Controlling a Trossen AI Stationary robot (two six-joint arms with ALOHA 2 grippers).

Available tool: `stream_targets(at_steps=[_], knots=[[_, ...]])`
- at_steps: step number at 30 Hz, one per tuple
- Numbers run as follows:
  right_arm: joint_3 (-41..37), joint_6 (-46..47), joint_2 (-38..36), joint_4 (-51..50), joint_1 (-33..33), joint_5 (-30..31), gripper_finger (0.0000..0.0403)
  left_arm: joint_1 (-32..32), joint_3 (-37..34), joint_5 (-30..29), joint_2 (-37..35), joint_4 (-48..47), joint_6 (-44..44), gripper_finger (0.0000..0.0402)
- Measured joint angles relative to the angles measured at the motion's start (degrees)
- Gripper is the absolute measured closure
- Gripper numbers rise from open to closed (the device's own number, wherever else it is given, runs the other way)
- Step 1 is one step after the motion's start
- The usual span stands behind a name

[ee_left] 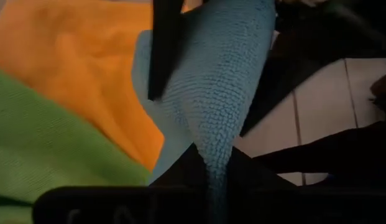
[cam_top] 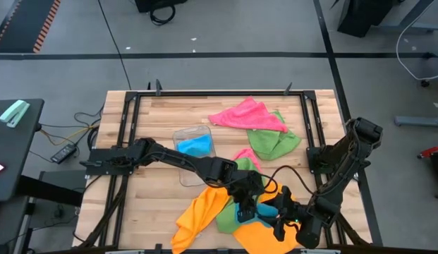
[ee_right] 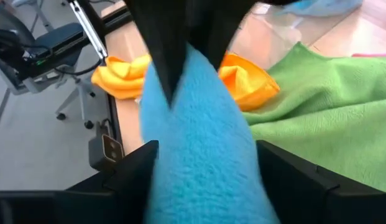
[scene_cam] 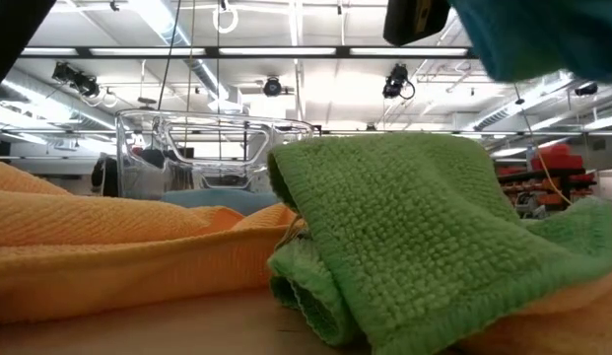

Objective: Fold microfiber towels
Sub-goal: Fold the blue towel

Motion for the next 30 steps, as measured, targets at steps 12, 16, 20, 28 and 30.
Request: stream_targets(at_steps=[12,16,20,28,30], knots=[[-0.3,0.5,0.0,-0.6,2.0,-2.4,0.0226,0.4,0.0,1.3,0.0,1.2,-0.5,0.0366],[-0.3,1.5,-0.4,-0.7,1.6,-5.0,0.0279,0.4,0.0,1.7,0.0,1.2,0.2,0.0346],[-0.3,2.6,-1.5,-0.7,0.9,-9.2,0.0331,0.4,0.0,2.6,0.0,1.2,0.6,0.0343],[-0.2,5.2,-3.2,-0.7,-0.8,-18.1,0.0371,-0.1,0.0,2.8,0.0,-0.9,2.5,0.0302],[-0.5,5.8,-3.2,0.2,-0.9,-20.4,0.0372,-0.1,0.0,3.2,0.0,-1.3,2.5,0.0282]])
